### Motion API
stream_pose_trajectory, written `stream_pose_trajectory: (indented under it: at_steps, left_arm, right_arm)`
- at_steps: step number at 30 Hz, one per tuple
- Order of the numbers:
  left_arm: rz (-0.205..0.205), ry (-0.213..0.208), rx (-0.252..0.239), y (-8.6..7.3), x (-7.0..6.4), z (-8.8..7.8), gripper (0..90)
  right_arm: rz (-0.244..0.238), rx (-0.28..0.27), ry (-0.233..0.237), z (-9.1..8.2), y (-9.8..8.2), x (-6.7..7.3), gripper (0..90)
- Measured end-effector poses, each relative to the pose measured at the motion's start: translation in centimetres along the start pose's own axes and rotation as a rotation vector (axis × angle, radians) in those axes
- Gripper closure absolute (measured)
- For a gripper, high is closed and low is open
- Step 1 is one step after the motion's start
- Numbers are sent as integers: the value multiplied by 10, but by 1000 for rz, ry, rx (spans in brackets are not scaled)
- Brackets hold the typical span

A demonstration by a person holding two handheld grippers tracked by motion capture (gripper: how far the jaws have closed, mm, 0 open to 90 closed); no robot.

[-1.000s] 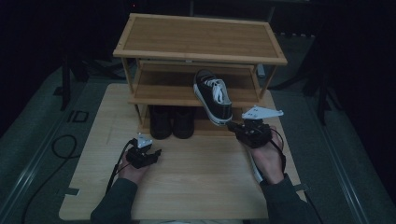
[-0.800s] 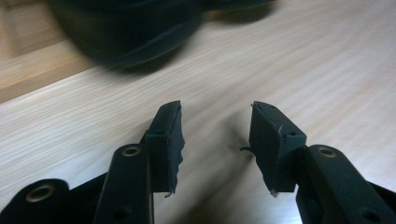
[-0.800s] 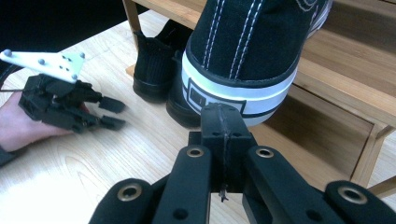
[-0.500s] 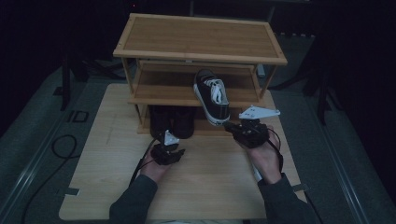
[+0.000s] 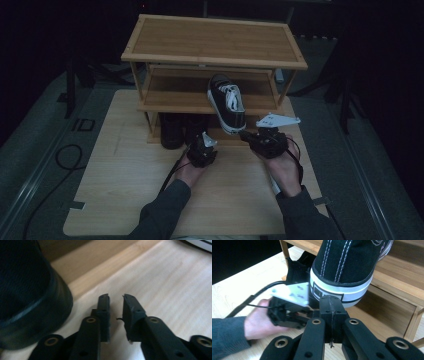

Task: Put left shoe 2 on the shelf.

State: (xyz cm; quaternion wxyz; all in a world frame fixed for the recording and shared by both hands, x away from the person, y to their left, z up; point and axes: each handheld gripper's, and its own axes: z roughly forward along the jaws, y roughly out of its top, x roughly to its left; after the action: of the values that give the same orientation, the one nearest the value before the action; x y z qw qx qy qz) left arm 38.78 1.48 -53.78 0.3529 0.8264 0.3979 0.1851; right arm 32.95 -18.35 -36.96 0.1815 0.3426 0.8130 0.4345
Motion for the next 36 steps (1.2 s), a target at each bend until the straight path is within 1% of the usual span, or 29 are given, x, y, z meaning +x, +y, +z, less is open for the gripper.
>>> stream_pose_trajectory:
  at_steps: [2,4,5,6,7,8,9,11,12,13,14,15,20,21,22,23,25,26,27,29,30,31,33,34,36]
  left_arm:
    - [-17,22,-7,6,-1,6,827]
    - [-31,54,-17,13,-3,12,861]
    - [-45,63,-23,16,-2,14,891]
    - [-45,63,-23,16,-2,14,898]
    - [-64,84,-31,21,-1,19,900]
    - [-70,93,-29,23,0,22,900]
    - [-85,93,-26,25,1,24,900]
    - [-88,106,-16,28,3,30,900]
    - [-88,106,-16,28,3,30,900]
    - [-95,123,-5,29,3,36,900]
    - [-98,128,-1,30,3,39,900]
    - [-107,134,0,30,4,42,900]
    - [-121,153,-13,32,3,49,900]
    - [-133,165,-18,35,1,52,900]
    - [-133,165,-18,35,1,52,900]
    - [-122,166,-16,38,1,55,900]
    - [-88,158,9,40,2,57,900]
    - [-88,158,9,40,2,57,900]
    - [-103,154,-6,42,0,61,900]
    - [-123,152,7,44,2,64,899]
    - [-128,151,11,44,3,65,899]
    - [-132,137,12,45,4,66,899]
    - [-128,129,10,44,4,66,899]
    - [-129,135,6,44,4,66,899]
    - [-146,139,-9,42,4,66,899]
  right_arm:
    - [1,0,0,0,0,0,900]
    - [0,1,0,0,0,0,900]
    - [-1,0,0,0,0,0,900]
    - [-1,0,0,0,0,0,900]
    - [1,-1,1,0,0,0,900]
    - [1,-1,2,0,0,-1,900]
    - [2,-1,3,0,0,-1,900]
    - [2,-2,6,0,-1,-1,900]
    - [2,-2,6,0,-1,-1,900]
    - [3,-3,6,0,-1,-1,900]
    - [2,-4,6,0,-1,-1,900]
    - [3,-4,7,0,-1,-1,900]
    - [6,-9,11,0,-1,-2,900]
    - [7,-9,13,0,-1,-2,900]
    - [7,-9,13,0,-1,-2,900]
    - [8,-10,12,0,-2,-2,900]
    - [8,-10,12,0,-2,-2,900]
    - [8,-10,12,0,-2,-2,900]
    - [9,-12,13,0,-1,-2,900]
    - [7,-16,18,-1,-1,-2,900]
    - [5,-15,19,-1,-1,-1,900]
    - [4,-15,20,0,-1,-1,900]
    - [2,-16,21,0,0,-1,900]
    - [4,-17,23,0,0,-1,900]
    - [4,-17,21,0,-1,-1,900]
